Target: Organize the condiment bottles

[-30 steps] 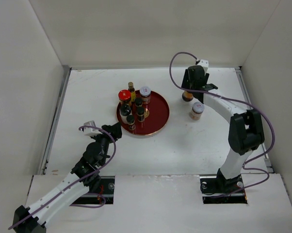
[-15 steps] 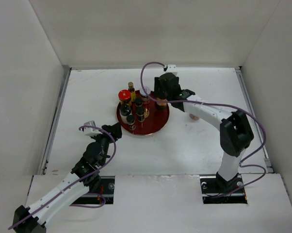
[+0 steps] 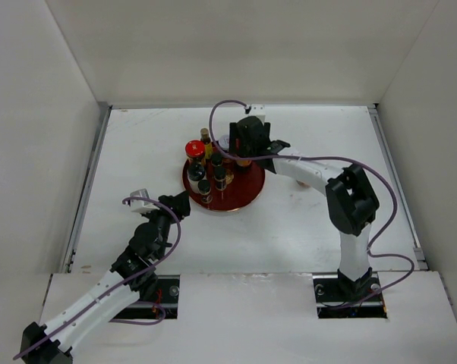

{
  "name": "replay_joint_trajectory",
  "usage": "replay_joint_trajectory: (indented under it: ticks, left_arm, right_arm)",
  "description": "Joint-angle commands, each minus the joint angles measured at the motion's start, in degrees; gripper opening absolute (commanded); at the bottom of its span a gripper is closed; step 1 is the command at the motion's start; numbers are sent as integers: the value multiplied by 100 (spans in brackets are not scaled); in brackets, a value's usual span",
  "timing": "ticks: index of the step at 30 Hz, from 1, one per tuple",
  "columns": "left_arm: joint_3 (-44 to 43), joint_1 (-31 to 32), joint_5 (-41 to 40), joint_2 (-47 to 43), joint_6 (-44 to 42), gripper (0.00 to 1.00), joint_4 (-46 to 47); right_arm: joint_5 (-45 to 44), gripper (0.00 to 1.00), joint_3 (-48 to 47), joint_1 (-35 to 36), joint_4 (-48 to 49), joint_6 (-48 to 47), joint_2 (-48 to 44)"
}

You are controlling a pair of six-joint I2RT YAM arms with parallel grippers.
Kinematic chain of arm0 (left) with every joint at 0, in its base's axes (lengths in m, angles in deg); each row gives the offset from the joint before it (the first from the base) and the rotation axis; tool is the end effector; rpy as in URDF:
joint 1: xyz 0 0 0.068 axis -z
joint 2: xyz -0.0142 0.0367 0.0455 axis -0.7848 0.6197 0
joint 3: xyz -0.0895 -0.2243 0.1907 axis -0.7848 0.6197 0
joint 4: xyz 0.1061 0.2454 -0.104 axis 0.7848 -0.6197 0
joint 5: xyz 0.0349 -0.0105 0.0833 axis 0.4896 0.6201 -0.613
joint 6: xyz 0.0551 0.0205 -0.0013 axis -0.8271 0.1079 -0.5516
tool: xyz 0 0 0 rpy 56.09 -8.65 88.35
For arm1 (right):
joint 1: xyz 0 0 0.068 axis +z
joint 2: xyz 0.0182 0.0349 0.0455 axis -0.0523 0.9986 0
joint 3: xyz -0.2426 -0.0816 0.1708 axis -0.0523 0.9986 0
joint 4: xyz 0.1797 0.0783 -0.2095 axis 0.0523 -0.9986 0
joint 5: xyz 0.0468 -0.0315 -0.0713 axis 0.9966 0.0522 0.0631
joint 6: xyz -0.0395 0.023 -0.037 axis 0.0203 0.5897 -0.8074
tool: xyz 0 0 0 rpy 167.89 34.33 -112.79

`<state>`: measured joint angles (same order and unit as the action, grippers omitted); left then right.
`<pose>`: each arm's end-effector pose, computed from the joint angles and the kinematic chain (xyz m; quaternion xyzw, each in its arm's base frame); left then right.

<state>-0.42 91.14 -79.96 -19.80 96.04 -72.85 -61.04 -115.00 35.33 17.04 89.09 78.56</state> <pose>0.1120 -0.0610 0.2054 -0.2008 0.6803 -0.2601 0.6551 0.4075 0.2991 0.2683 -0.0170 0.8636 0.0712 0.4988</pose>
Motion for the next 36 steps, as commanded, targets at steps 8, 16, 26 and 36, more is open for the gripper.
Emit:
replay_joint_trajectory:
  ticks: [8,16,26,36]
  left_arm:
    - [-90,-11,-39,-140,-47,62,52]
    - [-90,50,-56,-18,-3,62,131]
    - [-72,77,-65,44,-20,62,202]
    - [-90,85,-39,-8,-38,62,193]
  right_arm:
    - [-168,97,1226,-136,671,-121,-2254]
    - [-502,99,3345,-1515,496,-112,-3882]
    - [-467,100,3628,-1745,566,98,-2988]
    - [-484,73,3777,-1824,987,301,-2327]
